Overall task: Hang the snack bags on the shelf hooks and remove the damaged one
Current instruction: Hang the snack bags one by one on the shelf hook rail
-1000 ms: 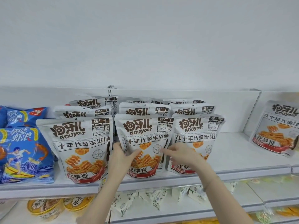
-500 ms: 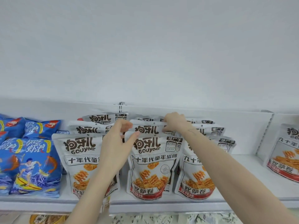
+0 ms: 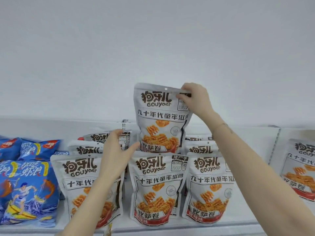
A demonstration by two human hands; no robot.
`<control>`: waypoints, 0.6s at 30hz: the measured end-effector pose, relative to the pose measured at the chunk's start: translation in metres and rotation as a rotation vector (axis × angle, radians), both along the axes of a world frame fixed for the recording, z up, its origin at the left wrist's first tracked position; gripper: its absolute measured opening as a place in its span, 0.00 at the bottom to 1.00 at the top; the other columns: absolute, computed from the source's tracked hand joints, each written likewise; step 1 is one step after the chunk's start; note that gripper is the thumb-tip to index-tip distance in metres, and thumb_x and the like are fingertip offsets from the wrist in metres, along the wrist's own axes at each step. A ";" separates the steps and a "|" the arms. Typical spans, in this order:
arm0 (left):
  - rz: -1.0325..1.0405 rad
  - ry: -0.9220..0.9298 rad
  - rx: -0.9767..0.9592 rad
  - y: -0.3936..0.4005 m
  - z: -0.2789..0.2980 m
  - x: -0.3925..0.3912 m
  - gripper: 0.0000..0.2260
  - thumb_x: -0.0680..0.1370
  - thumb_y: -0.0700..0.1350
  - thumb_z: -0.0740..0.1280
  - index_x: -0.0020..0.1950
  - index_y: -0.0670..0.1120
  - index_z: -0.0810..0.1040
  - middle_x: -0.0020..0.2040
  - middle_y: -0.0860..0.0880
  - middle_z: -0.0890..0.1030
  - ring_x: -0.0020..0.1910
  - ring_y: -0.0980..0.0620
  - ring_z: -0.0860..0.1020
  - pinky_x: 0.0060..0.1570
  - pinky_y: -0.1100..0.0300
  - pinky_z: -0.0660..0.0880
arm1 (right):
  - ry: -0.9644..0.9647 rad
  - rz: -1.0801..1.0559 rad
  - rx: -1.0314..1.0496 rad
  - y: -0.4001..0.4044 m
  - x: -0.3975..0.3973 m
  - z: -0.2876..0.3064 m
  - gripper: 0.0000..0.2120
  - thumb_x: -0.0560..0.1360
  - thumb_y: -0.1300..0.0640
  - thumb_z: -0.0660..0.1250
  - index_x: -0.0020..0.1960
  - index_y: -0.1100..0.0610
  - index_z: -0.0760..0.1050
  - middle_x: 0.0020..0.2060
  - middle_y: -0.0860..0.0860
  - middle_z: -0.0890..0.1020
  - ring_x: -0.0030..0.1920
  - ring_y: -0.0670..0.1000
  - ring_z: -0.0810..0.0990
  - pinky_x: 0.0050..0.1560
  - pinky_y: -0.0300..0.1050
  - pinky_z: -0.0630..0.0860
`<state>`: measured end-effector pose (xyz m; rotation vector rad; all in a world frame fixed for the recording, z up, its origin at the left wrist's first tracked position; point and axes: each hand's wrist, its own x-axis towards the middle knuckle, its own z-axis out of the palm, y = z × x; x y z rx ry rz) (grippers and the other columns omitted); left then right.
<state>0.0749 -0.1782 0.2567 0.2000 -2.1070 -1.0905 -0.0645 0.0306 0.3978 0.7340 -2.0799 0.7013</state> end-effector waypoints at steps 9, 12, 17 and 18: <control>-0.295 0.160 0.075 0.001 0.080 -0.006 0.40 0.63 0.59 0.77 0.71 0.53 0.65 0.69 0.55 0.72 0.66 0.58 0.70 0.66 0.58 0.66 | 0.221 0.106 -0.289 0.023 0.051 0.068 0.08 0.73 0.56 0.70 0.42 0.61 0.76 0.34 0.48 0.73 0.40 0.50 0.70 0.39 0.41 0.64; -0.413 0.106 0.070 0.002 0.085 0.006 0.29 0.63 0.55 0.78 0.62 0.55 0.73 0.57 0.58 0.82 0.55 0.59 0.80 0.57 0.57 0.76 | 0.176 0.146 -0.269 0.018 0.060 0.067 0.07 0.72 0.56 0.71 0.42 0.60 0.77 0.33 0.48 0.74 0.36 0.48 0.70 0.36 0.31 0.64; -0.520 0.164 0.232 0.011 0.071 0.022 0.19 0.62 0.49 0.76 0.52 0.53 0.80 0.46 0.57 0.86 0.47 0.58 0.84 0.46 0.64 0.79 | -0.006 0.257 -0.394 0.023 0.068 0.058 0.09 0.69 0.54 0.75 0.47 0.55 0.81 0.37 0.45 0.81 0.40 0.45 0.79 0.45 0.45 0.77; -0.512 0.173 0.253 0.011 0.068 0.023 0.19 0.62 0.50 0.76 0.52 0.54 0.79 0.47 0.59 0.86 0.49 0.60 0.83 0.48 0.64 0.78 | -0.092 0.335 -0.461 0.025 0.070 0.054 0.15 0.69 0.52 0.75 0.54 0.52 0.79 0.44 0.47 0.82 0.45 0.47 0.81 0.49 0.47 0.79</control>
